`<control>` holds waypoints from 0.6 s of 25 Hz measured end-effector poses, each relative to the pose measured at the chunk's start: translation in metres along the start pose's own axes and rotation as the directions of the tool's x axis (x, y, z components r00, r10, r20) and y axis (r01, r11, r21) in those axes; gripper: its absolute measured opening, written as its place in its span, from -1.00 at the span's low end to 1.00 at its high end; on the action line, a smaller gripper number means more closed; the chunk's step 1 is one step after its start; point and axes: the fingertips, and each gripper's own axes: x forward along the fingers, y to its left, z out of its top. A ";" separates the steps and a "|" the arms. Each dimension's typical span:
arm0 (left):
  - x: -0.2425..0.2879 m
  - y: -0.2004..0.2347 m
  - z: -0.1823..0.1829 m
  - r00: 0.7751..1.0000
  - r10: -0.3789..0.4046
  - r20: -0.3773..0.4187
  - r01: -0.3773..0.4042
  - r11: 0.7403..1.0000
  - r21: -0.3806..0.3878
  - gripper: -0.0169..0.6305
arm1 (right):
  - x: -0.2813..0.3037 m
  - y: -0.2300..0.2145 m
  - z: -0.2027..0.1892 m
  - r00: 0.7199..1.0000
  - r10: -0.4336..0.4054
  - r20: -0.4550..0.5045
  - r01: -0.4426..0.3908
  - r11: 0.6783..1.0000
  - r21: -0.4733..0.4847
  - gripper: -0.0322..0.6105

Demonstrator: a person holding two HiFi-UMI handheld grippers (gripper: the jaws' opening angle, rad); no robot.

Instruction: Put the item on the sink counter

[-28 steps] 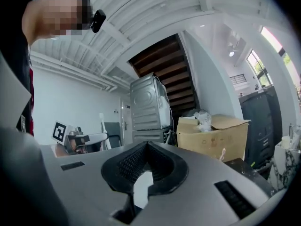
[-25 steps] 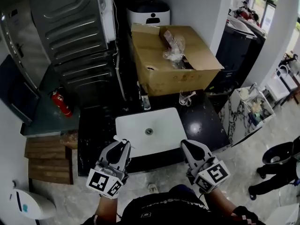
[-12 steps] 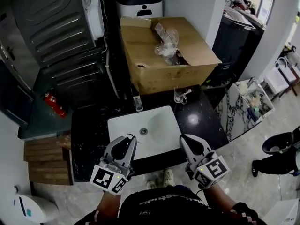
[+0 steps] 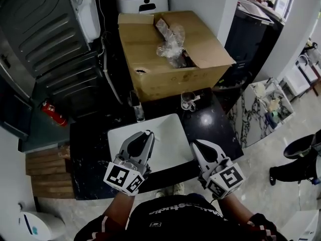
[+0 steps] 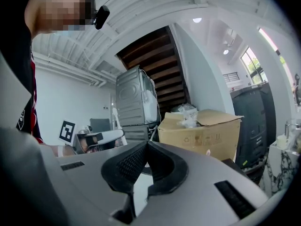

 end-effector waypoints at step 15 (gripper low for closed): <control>0.231 0.027 -0.099 0.994 -0.103 0.033 0.105 0.992 -0.063 -0.81 | 0.000 -0.107 -0.026 0.986 -0.128 -0.110 0.129 0.992 0.004 -0.79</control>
